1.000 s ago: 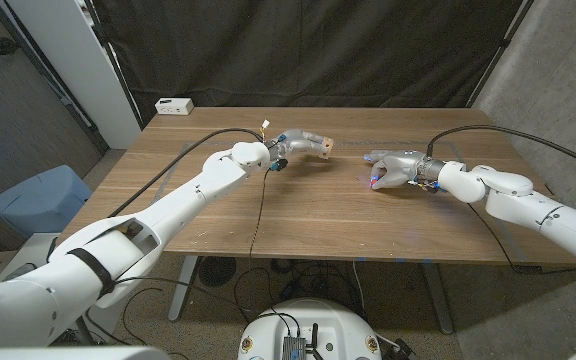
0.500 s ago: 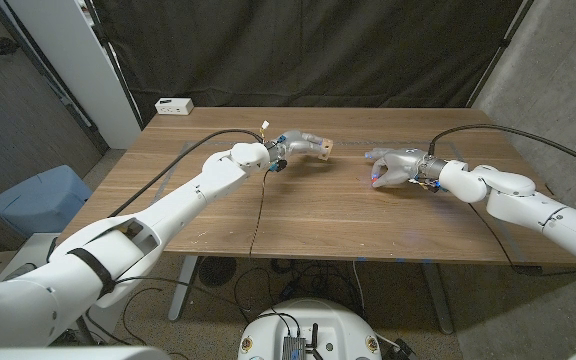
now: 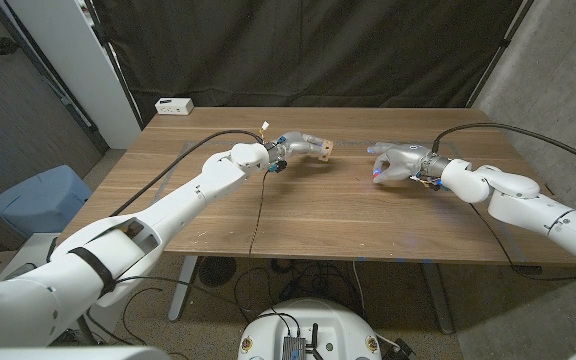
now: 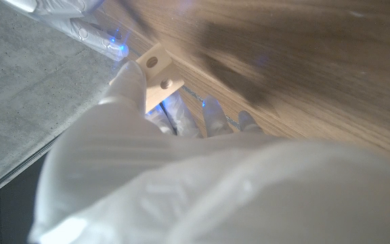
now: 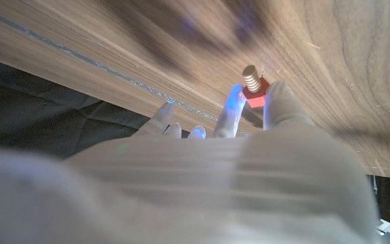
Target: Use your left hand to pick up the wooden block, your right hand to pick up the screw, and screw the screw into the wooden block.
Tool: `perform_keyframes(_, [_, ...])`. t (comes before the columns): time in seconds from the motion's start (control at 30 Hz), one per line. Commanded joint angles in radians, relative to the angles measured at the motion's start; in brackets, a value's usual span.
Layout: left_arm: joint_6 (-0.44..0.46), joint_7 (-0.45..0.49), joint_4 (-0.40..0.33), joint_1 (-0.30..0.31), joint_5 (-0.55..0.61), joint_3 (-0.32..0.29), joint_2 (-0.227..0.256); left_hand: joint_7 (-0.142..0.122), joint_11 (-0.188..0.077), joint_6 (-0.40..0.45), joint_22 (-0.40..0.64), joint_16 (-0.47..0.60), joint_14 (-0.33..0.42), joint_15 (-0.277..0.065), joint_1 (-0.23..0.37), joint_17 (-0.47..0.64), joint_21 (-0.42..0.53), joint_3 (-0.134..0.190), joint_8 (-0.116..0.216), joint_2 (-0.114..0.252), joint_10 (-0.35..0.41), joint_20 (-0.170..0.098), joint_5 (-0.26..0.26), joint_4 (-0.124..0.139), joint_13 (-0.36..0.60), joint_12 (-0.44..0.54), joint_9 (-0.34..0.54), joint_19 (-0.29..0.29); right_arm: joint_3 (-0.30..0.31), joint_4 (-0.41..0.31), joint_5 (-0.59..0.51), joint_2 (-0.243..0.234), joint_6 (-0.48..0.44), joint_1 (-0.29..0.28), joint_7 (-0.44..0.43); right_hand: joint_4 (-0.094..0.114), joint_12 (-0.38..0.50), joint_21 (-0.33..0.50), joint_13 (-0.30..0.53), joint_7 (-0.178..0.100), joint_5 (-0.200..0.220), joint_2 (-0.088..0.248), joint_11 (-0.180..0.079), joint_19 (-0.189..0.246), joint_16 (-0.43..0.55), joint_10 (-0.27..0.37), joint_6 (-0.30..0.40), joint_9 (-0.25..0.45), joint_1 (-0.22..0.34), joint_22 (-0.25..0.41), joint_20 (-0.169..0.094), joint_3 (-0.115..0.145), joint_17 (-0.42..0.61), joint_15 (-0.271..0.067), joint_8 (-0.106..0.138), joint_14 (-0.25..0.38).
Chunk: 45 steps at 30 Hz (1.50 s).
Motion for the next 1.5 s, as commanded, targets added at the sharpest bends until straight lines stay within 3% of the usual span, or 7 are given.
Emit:
perform_keyframes(0.03, [-0.022,-0.019,0.022,-0.007,0.000,0.005,-0.007,0.001,0.000,0.010,0.002,0.003,0.009,-0.039,0.001,0.002,0.006,-0.002,0.004,0.006,0.010,0.002,0.007,0.001,0.005,-0.002,0.003,0.001,0.048,-0.077,0.037,-0.016,-0.066,-0.054,-0.019,0.000,0.003,0.006,0.002,0.001,0.009,0.006,-0.001,0.012,0.006,0.007,0.005,0.005,0.009,0.002,-0.001,-0.004,0.005,-0.025,0.011,0.005])
perform_keyframes(0.8, [-0.078,-0.061,0.091,-0.028,-0.004,0.010,-0.030,0.001,0.000,0.008,0.002,0.004,0.011,-0.038,0.000,0.003,0.006,-0.004,0.003,0.008,0.010,0.000,0.008,0.001,0.006,-0.003,0.003,-0.004,0.108,-0.182,0.098,0.000,-0.205,-0.123,-0.086,0.003,0.002,0.002,0.002,0.000,0.008,0.010,-0.001,0.013,0.005,0.021,0.009,0.017,0.009,0.002,0.003,-0.009,0.007,-0.017,0.029,0.007])
perform_keyframes(1.5, [-0.101,-0.074,0.111,-0.027,-0.008,0.009,-0.041,0.000,0.000,0.016,0.002,0.004,0.011,-0.040,-0.001,0.003,0.006,-0.005,0.005,0.009,0.015,0.000,0.008,0.001,0.008,-0.002,0.003,-0.004,0.159,-0.242,0.184,0.032,-0.268,-0.182,-0.185,0.004,0.001,0.001,0.002,-0.001,0.008,0.013,-0.003,0.015,0.005,0.032,0.033,0.028,0.010,0.002,0.012,-0.013,0.009,-0.011,0.054,0.008])
